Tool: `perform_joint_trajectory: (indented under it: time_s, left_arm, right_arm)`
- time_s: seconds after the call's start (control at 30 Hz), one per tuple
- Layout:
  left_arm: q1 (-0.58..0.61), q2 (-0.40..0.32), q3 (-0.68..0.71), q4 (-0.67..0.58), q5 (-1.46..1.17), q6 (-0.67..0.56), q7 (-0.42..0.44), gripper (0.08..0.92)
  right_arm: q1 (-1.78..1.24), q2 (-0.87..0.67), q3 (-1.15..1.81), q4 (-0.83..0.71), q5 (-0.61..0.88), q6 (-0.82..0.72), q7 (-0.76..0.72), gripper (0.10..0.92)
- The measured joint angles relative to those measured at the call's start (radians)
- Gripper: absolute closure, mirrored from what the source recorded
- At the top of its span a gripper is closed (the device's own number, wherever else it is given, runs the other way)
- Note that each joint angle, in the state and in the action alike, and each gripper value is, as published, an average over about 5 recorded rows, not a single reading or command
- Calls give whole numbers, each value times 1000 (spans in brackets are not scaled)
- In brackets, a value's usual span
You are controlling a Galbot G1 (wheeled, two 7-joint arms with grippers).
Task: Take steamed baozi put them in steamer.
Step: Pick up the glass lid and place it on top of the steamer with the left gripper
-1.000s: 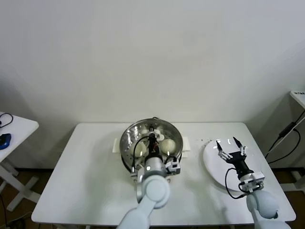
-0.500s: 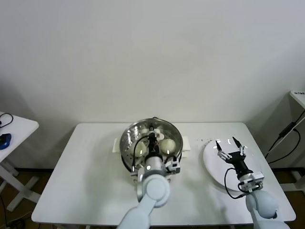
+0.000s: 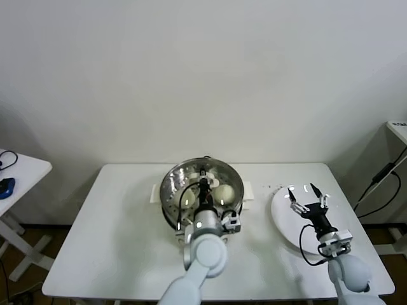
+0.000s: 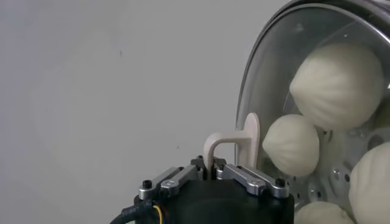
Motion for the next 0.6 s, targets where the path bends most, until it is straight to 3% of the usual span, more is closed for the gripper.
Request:
perform_joint_trajectory:
  time_s: [0.37,0.6]
  left_arm:
    - [14,-1,0,-14,-5,-5,-5,832]
    - [17,3,-2,-27,-4,-15,-3,652]
  right_arm:
    - [3,0,1,0,0,0,-3,203]
    - [5,0,1,0,0,0,-5,203]
